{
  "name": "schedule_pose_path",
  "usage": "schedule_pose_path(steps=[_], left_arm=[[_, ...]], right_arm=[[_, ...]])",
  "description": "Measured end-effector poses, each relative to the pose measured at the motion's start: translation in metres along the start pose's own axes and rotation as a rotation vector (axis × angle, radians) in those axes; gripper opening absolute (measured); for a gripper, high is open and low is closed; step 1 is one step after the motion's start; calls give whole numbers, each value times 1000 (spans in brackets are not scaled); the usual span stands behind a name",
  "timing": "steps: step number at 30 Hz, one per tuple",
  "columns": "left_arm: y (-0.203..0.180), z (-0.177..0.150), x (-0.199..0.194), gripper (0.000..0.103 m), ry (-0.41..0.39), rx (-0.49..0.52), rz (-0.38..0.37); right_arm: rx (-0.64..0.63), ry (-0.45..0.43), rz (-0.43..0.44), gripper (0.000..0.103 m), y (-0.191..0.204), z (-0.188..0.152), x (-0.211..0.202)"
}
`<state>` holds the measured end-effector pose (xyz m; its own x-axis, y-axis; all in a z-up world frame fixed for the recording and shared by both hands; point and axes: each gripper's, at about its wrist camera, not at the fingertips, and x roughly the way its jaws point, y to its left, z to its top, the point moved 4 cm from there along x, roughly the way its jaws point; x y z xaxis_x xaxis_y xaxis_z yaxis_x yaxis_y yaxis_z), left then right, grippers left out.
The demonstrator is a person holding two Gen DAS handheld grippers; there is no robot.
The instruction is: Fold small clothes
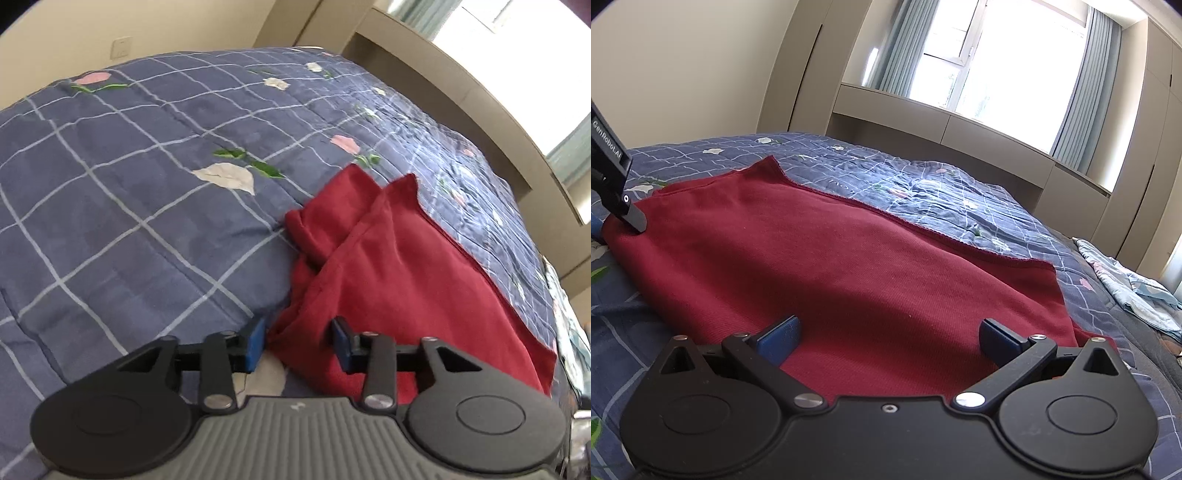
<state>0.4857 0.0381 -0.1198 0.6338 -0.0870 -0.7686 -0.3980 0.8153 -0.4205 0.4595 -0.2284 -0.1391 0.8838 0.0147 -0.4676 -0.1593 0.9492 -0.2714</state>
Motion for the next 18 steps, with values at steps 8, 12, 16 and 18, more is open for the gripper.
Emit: schedule_pose_path(steps=[8,12,16,18], left_arm=[[-25,4,-18,13,-63,70,-21],[-57,17,-38,12,-110,179,-92],[-118,25,-57,11,-136,351,-150],[-156,22,-65,11,-147,463,-179]], right_arm=[[75,-6,42,102,-14,3,-5],[125,-59,33,102,-44,12,-26],[114,-67,-15,102,-82,7,-57],[122,-47,-25,102,-101,-3,-73]])
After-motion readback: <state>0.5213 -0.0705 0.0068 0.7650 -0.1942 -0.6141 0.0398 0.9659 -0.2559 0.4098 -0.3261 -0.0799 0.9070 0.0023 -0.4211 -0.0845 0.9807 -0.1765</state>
